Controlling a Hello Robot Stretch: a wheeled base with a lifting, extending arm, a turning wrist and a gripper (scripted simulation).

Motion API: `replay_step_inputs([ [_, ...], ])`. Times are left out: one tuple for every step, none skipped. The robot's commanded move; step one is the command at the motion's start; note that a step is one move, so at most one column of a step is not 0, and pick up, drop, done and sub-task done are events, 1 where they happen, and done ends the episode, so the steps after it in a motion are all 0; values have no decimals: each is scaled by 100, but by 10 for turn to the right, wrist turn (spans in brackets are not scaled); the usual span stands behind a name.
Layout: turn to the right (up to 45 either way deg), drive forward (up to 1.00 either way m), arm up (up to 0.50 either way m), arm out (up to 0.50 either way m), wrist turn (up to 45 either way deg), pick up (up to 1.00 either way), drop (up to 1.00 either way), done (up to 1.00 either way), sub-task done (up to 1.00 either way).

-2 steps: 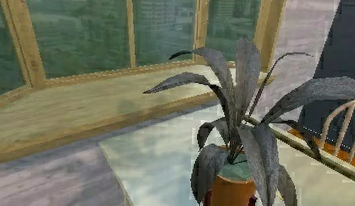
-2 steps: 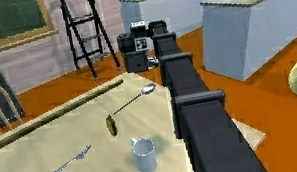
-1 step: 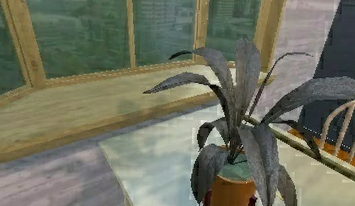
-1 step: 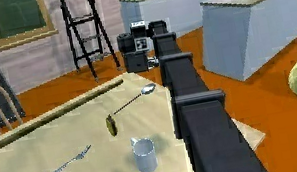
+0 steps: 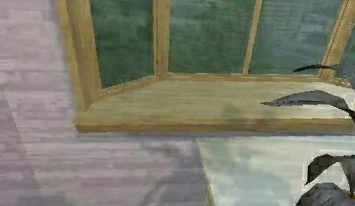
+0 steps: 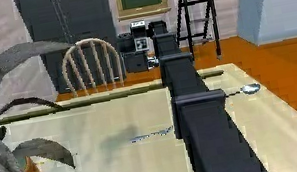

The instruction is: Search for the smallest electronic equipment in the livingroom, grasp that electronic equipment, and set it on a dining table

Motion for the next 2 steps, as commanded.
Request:
replay_step_inputs([
  [450,0,0,0,0,0,0,0,0],
  [450,0,0,0,0,0,0,0,0],
])
